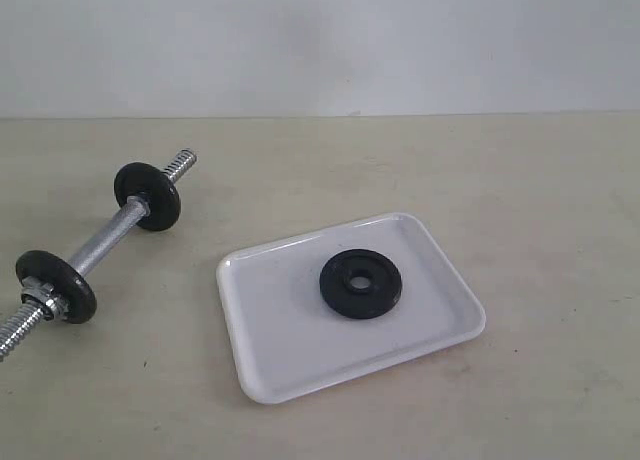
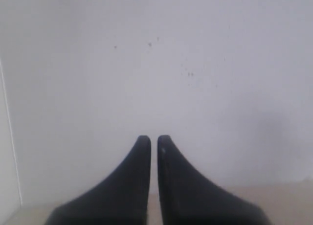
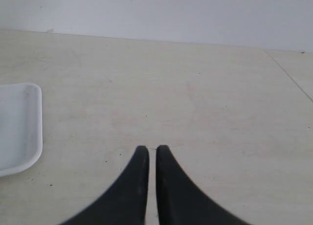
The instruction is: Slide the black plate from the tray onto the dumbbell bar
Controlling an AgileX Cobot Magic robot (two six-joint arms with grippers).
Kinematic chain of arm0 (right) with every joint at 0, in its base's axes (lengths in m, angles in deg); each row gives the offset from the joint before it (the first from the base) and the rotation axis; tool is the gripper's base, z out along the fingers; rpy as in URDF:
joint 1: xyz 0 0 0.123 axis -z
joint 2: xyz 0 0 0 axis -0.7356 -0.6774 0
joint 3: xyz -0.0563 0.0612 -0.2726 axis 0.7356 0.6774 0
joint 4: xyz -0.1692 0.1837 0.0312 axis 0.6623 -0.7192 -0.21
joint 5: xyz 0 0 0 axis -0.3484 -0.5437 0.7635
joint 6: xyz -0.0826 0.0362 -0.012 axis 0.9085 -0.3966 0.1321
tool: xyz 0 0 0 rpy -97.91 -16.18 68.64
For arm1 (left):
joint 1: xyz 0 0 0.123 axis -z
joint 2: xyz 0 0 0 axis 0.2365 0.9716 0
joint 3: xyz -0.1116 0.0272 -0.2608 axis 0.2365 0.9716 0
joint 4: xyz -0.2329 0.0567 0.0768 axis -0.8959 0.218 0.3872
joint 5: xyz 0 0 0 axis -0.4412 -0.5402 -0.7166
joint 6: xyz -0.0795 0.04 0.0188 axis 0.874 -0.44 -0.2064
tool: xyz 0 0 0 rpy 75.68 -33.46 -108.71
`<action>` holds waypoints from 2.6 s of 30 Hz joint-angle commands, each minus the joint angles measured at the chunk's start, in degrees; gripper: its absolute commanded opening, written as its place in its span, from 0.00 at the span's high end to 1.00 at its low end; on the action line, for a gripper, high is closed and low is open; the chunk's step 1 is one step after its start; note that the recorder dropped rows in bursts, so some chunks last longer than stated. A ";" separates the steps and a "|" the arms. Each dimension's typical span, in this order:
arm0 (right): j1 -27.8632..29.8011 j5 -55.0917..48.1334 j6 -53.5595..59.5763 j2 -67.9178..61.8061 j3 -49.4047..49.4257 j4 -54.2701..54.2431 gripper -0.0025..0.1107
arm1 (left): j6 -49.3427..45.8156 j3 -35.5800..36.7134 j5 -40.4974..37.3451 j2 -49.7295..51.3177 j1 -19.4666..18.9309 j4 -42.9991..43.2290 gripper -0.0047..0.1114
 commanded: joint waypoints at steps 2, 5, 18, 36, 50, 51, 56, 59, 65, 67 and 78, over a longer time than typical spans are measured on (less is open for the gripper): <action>0.33 0.89 0.00 0.22 -0.01 -0.01 0.94 | 4.29 0.17 7.48 -0.07 -0.17 -0.27 0.92; 0.33 1.28 0.00 0.22 -0.01 -0.01 0.94 | 10.38 0.17 7.86 -0.07 -0.17 -0.27 0.92; 0.33 41.20 -11.23 0.22 -0.01 -6.66 0.94 | 16.95 0.17 9.44 -0.07 -0.17 -0.27 0.92; 0.33 68.35 -43.12 0.22 -0.01 -15.13 0.94 | 34.20 0.17 21.15 -0.07 -0.17 -0.27 0.92; 0.33 60.36 -71.25 0.22 -0.01 -10.27 0.94 | 42.72 -7.20 24.31 -0.07 -0.17 13.22 0.92; 0.33 60.10 -71.92 0.22 -0.01 -9.85 0.94 | 42.72 -8.98 22.87 -0.07 -0.17 14.52 0.92; 0.33 60.10 -72.04 0.22 -0.01 -9.75 0.94 | 42.72 -18.28 13.79 -0.07 -0.17 19.55 0.92; 0.33 60.10 -72.04 0.22 -0.01 -9.75 0.94 | 42.72 -22.48 9.20 -0.07 -0.17 22.14 0.92; 0.33 60.10 -74.23 0.22 -0.01 -8.54 0.94 | 42.72 -27.28 6.32 -0.07 -0.17 23.69 0.92; 0.33 60.10 -77.22 0.22 -0.01 -6.79 0.94 | 42.72 -28.31 5.45 -0.07 -0.17 25.29 0.92; 0.33 51.83 -86.40 0.22 -7.58 31.41 0.94 | 42.72 -31.94 -1.23 -0.07 -0.17 31.33 0.92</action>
